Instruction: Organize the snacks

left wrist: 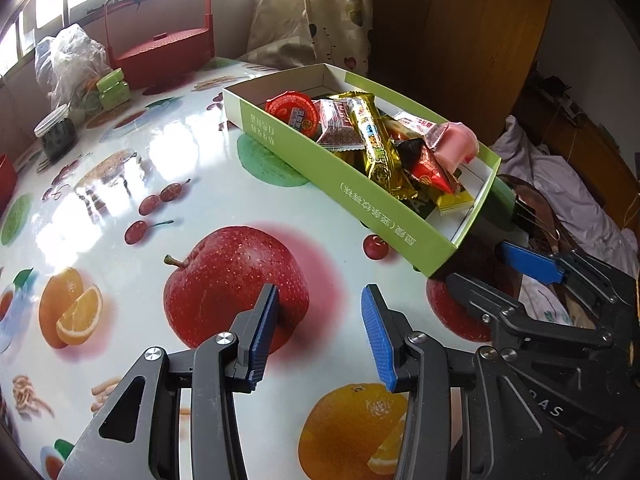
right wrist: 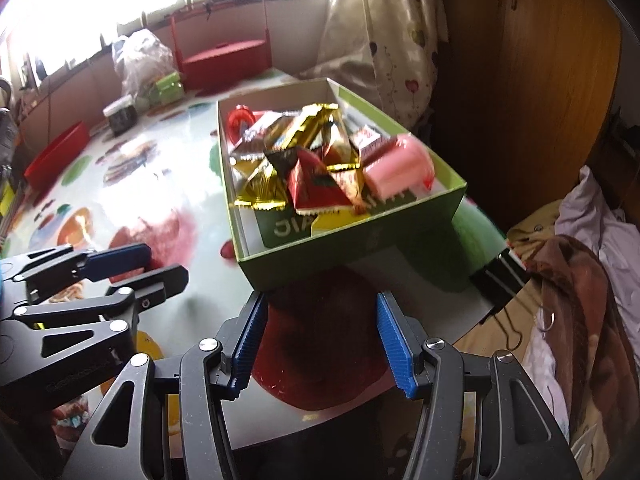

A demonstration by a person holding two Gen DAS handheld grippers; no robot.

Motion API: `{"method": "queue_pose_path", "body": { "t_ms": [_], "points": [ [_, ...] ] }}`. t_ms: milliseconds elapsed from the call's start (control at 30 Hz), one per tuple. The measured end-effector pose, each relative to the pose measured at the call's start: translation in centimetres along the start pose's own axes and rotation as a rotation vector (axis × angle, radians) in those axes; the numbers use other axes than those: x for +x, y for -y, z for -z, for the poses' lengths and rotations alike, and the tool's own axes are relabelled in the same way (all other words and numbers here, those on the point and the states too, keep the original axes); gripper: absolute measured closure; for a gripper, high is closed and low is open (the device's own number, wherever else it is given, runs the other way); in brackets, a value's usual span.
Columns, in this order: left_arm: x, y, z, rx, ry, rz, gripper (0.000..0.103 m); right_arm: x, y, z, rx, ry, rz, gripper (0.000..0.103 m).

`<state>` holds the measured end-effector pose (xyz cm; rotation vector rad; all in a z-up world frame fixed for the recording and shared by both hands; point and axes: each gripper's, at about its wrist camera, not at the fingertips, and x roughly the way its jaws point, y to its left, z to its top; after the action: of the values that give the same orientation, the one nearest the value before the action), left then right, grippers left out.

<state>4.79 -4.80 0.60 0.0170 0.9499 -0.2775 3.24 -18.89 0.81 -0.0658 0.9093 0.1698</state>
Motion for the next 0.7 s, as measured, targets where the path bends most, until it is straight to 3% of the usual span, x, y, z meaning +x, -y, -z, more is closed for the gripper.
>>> {"method": "queue_pose_path", "body": {
  "t_ms": [700],
  "points": [
    [-0.04, 0.32, 0.46, -0.013, 0.026, -0.045, 0.058, 0.38, -0.05, 0.26, 0.011, -0.004, 0.019, 0.044]
  ]
}}
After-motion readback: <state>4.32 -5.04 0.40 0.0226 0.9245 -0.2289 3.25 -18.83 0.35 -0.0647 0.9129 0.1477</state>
